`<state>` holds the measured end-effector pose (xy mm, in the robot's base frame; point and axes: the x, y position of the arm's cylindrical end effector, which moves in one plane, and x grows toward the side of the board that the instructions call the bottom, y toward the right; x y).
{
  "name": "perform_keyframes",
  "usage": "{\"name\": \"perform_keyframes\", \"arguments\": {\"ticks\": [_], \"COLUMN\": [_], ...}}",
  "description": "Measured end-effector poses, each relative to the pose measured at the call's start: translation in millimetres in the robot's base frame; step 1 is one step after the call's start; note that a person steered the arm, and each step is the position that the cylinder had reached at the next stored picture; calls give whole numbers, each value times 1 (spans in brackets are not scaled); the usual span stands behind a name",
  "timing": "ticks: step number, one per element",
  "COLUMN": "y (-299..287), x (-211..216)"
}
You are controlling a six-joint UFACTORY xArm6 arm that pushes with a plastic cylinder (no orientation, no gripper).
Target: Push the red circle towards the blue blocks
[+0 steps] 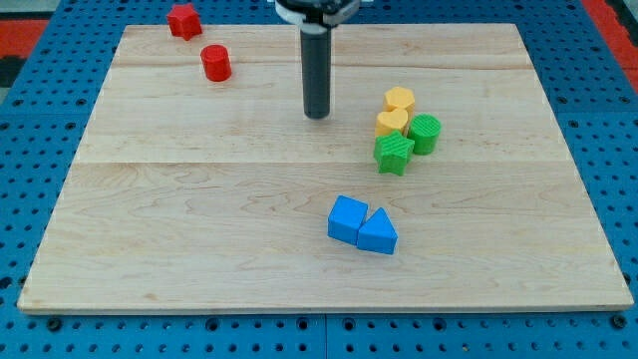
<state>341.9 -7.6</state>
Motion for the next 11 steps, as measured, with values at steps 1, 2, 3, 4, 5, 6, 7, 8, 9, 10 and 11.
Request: {"name": "perform_keyframes", "arguments": {"ticks": [1,2,3,4,5,6,7,8,9,10,11], "y": [-8,-41,-105,-180,-190,-201,-192,-143,-117,-85,-46], "x": [-53,-89,-98,-98,-58,-54,-83,-61,-13,-7,10]}}
